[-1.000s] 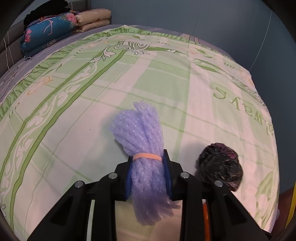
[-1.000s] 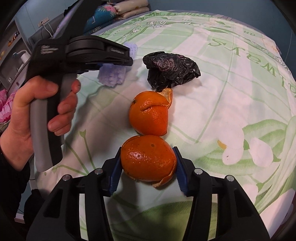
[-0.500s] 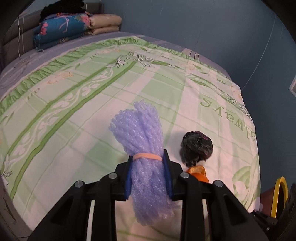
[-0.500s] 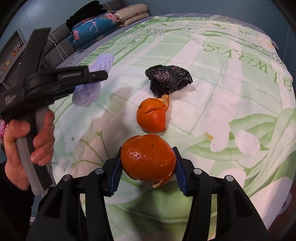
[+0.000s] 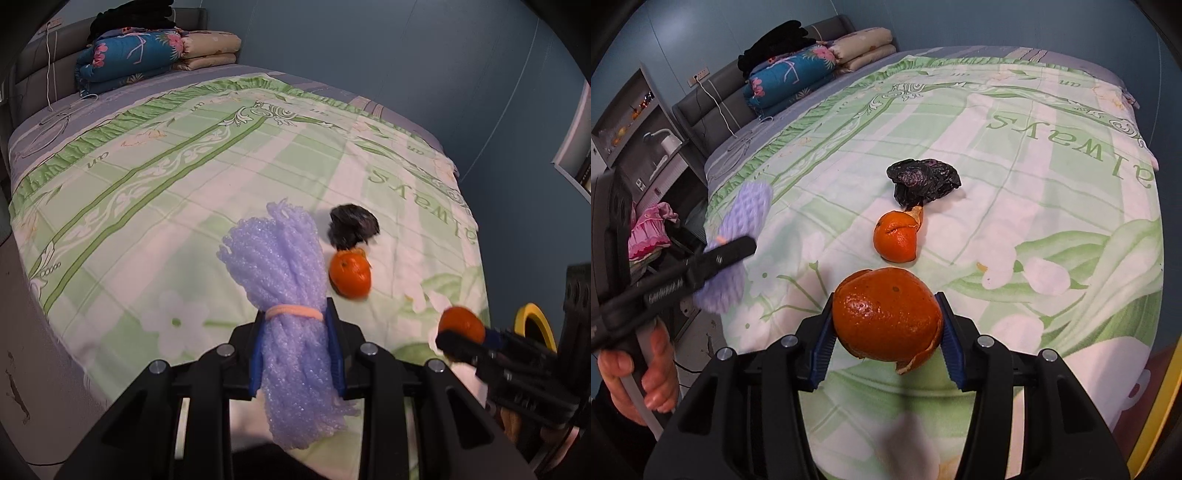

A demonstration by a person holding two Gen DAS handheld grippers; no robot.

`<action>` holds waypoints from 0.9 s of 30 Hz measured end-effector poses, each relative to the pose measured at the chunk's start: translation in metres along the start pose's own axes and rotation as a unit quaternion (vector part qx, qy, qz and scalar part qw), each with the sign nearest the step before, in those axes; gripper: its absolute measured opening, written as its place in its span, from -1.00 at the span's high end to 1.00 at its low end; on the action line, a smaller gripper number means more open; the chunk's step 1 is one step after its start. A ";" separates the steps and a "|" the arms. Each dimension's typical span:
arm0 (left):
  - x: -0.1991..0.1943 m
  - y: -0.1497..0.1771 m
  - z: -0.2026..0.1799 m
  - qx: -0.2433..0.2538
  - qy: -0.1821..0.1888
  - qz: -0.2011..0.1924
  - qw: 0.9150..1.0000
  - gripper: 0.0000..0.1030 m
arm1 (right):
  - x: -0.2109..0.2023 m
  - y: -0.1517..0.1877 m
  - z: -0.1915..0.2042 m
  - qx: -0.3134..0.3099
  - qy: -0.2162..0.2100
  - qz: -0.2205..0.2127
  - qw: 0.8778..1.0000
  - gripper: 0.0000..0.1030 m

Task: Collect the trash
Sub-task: 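Carry the lilac mesh and orange peel over the bin with both tools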

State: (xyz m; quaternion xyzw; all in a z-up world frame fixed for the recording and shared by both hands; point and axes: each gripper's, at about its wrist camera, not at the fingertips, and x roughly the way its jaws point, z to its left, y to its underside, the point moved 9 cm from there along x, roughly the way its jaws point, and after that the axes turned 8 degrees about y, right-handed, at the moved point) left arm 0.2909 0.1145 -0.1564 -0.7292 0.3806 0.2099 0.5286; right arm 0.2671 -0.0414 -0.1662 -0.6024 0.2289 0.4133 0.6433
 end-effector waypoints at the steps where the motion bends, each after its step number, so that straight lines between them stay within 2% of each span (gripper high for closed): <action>1: -0.005 0.004 -0.003 0.002 0.001 0.000 1.000 0.48 | -0.007 0.001 -0.002 0.001 0.000 -0.004 1.000 0.07; 9: -0.038 0.028 -0.048 0.033 0.028 -0.006 0.999 0.48 | -0.056 0.005 -0.019 0.016 -0.005 -0.041 0.999 0.07; 17: -0.063 0.031 -0.103 0.074 0.054 -0.026 0.995 0.48 | -0.099 0.008 -0.046 0.037 0.005 -0.080 0.996 0.06; 27: -0.071 0.031 -0.158 0.109 0.078 -0.030 0.991 0.48 | -0.145 0.009 -0.094 0.076 0.020 -0.122 0.989 0.06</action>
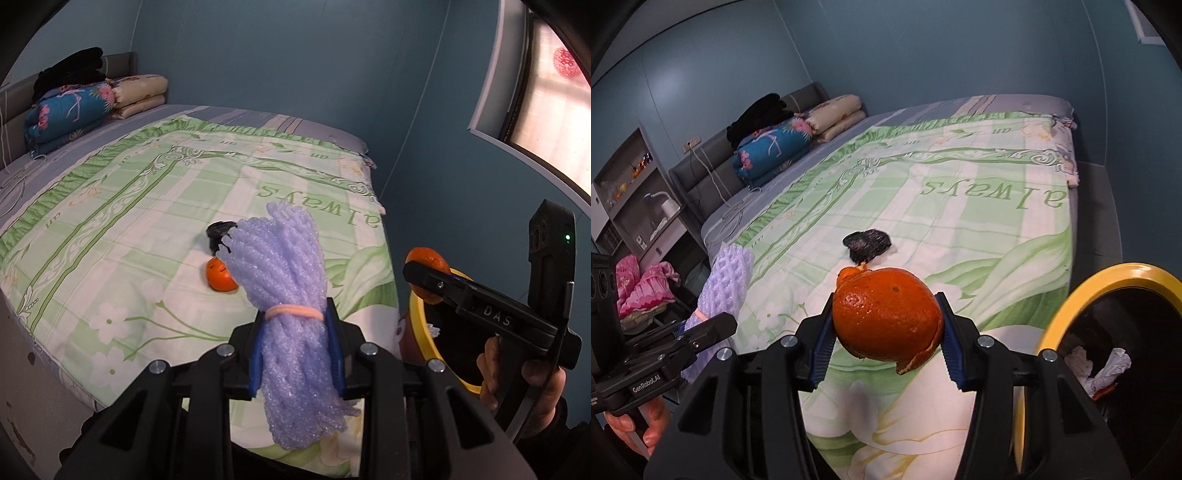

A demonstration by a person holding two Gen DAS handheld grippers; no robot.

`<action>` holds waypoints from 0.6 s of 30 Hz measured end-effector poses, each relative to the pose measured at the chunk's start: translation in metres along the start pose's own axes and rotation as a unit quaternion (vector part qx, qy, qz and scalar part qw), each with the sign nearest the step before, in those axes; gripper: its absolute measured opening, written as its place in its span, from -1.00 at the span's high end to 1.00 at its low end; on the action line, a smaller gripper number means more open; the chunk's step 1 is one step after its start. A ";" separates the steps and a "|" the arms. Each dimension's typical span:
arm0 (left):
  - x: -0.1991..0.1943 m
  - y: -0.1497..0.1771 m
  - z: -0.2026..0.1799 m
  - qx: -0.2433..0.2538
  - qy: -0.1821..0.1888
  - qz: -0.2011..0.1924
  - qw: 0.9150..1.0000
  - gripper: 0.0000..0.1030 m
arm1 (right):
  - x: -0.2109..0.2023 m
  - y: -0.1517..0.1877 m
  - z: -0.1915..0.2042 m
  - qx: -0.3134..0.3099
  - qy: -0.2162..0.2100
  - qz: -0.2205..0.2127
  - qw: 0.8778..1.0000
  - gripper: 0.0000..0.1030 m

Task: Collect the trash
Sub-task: 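Carry the lilac mesh and orange peel over the bin with both tools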

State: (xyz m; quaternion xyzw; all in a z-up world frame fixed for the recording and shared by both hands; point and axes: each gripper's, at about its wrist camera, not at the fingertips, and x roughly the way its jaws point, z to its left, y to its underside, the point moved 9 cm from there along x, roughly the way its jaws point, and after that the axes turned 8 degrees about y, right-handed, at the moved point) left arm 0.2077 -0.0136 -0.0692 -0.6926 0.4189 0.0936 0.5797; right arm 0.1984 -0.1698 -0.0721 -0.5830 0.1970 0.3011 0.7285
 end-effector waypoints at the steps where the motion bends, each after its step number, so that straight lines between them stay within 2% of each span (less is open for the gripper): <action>1: 0.001 -0.001 -0.005 0.004 0.002 -0.001 1.000 0.48 | -0.003 -0.002 -0.005 0.004 0.003 -0.004 1.000 0.06; 9: 0.011 -0.008 -0.045 0.030 0.025 0.003 0.999 0.48 | -0.026 -0.009 -0.051 0.046 0.028 -0.030 0.998 0.06; 18: 0.041 -0.013 -0.091 0.062 0.046 0.018 0.997 0.48 | -0.052 -0.008 -0.112 0.093 0.081 -0.058 0.991 0.06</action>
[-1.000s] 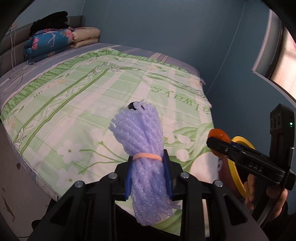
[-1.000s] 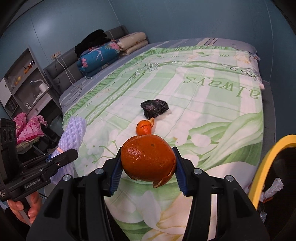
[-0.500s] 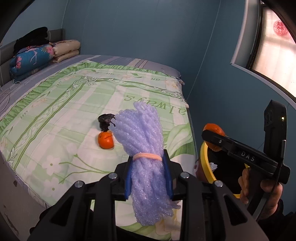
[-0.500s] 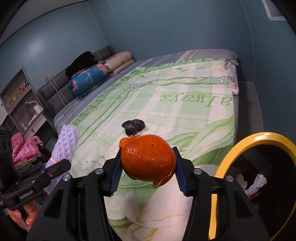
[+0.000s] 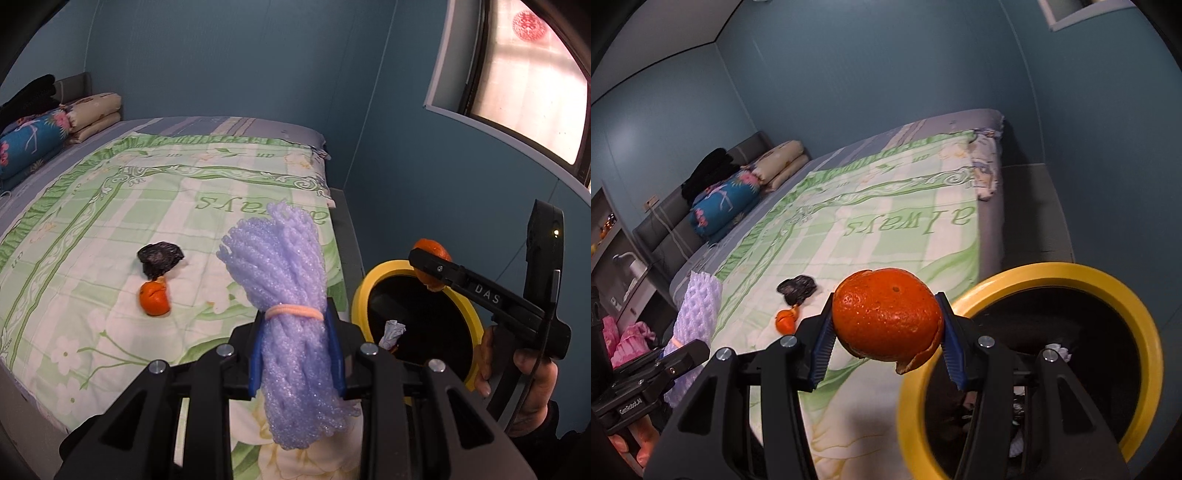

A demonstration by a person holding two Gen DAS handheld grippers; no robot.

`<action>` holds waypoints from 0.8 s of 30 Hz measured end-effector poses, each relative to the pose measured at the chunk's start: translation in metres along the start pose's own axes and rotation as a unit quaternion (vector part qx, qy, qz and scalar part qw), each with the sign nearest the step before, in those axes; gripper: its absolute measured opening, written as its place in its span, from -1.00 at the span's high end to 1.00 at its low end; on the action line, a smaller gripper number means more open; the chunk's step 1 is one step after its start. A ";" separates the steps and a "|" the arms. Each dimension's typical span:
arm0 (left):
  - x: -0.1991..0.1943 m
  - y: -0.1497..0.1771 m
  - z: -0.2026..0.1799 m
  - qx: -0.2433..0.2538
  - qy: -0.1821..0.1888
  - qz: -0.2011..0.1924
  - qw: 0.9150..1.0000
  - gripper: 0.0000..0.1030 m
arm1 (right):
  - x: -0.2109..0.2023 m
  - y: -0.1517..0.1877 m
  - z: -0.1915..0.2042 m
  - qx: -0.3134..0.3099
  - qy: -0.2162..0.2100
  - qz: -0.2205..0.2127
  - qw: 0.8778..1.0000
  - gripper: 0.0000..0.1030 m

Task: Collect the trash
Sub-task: 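Carry the lilac mesh and orange peel over the bin with both tools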

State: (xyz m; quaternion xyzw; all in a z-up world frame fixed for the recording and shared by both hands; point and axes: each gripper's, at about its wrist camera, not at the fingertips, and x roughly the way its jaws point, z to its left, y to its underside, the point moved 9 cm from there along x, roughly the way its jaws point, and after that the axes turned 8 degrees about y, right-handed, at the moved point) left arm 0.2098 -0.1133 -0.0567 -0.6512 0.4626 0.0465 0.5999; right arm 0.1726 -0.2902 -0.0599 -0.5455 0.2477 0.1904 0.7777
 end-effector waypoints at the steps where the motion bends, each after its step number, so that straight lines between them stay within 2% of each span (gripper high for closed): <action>1: 0.004 -0.001 -0.004 0.003 0.003 0.003 1.000 0.48 | 0.001 -0.001 -0.005 0.004 0.003 0.000 1.000 0.05; 10: 0.046 -0.006 -0.042 0.027 0.035 0.025 0.999 0.48 | 0.001 -0.003 -0.056 0.041 0.037 -0.005 0.998 0.05; 24: 0.122 0.021 -0.080 0.008 0.083 0.081 0.993 0.47 | 0.016 0.009 -0.107 0.090 0.063 0.012 0.994 0.05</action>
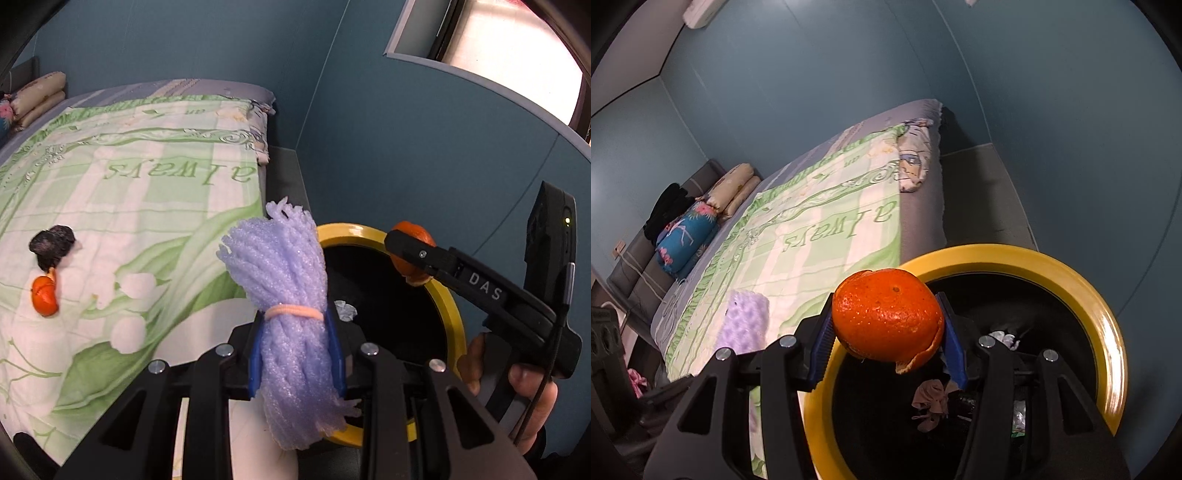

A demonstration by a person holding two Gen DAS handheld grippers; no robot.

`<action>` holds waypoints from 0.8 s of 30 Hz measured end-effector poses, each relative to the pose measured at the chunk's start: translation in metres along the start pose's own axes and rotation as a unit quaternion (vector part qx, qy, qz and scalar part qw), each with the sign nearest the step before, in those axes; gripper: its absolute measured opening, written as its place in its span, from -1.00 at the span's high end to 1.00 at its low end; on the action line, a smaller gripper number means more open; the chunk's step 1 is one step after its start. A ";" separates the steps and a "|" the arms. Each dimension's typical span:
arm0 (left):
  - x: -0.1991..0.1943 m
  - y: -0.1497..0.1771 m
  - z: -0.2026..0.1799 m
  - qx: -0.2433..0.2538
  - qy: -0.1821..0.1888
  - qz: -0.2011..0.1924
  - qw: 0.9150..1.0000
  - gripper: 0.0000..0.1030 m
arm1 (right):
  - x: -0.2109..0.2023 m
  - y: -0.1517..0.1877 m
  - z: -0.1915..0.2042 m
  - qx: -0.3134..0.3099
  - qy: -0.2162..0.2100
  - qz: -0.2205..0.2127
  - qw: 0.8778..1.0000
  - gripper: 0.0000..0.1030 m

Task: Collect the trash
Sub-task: 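Carry the lilac mesh and orange peel over the bin with both tools, then open both tools to drop the mesh and orange peel into the bin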

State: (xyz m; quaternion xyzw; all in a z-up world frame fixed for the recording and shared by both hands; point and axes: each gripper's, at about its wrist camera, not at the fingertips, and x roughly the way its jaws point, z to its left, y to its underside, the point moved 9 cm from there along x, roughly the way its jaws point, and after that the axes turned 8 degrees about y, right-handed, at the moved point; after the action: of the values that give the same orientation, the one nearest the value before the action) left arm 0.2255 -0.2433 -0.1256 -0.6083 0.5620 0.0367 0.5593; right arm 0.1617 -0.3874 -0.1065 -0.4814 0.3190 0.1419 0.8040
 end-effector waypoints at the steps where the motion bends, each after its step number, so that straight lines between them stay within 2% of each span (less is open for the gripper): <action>1: 0.004 0.001 -0.001 0.001 0.000 0.003 1.000 0.47 | 0.001 0.000 -0.007 0.007 0.004 0.000 1.000 0.05; 7: 0.021 0.006 -0.003 -0.007 0.010 0.017 1.000 0.45 | 0.003 -0.002 -0.022 0.019 0.020 -0.005 1.000 0.04; 9: 0.023 0.005 -0.004 -0.008 0.014 0.018 1.000 0.38 | 0.002 -0.002 -0.028 0.022 0.028 -0.006 0.999 0.01; 11: 0.022 0.005 -0.002 -0.012 0.017 0.015 1.000 0.16 | 0.002 -0.003 -0.031 0.025 0.032 -0.003 0.999 -0.03; 12: 0.021 0.004 0.000 -0.015 0.016 0.013 1.000 0.11 | 0.002 -0.003 -0.033 0.026 0.035 -0.004 0.999 -0.06; 14: 0.018 0.004 0.005 -0.024 0.012 0.007 1.000 -0.15 | 0.001 -0.004 -0.035 0.028 0.039 -0.006 0.999 -0.12; 16: 0.013 0.004 0.010 -0.033 0.009 -0.001 0.999 -0.27 | 0.001 -0.005 -0.036 0.030 0.038 -0.008 0.999 -0.18; 20: -0.001 0.002 0.026 -0.039 -0.009 -0.018 0.999 -0.42 | -0.002 -0.008 -0.033 0.024 0.042 -0.016 0.999 -0.32; 24: -0.017 0.000 0.049 -0.049 -0.029 -0.035 0.998 -0.47 | -0.002 -0.013 -0.028 0.020 0.037 -0.020 0.999 -0.38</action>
State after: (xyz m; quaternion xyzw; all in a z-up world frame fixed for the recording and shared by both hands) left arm 0.2481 -0.1976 -0.1323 -0.6532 0.5213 0.0620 0.5456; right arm 0.1563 -0.4178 -0.1054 -0.4765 0.3416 0.1019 0.8037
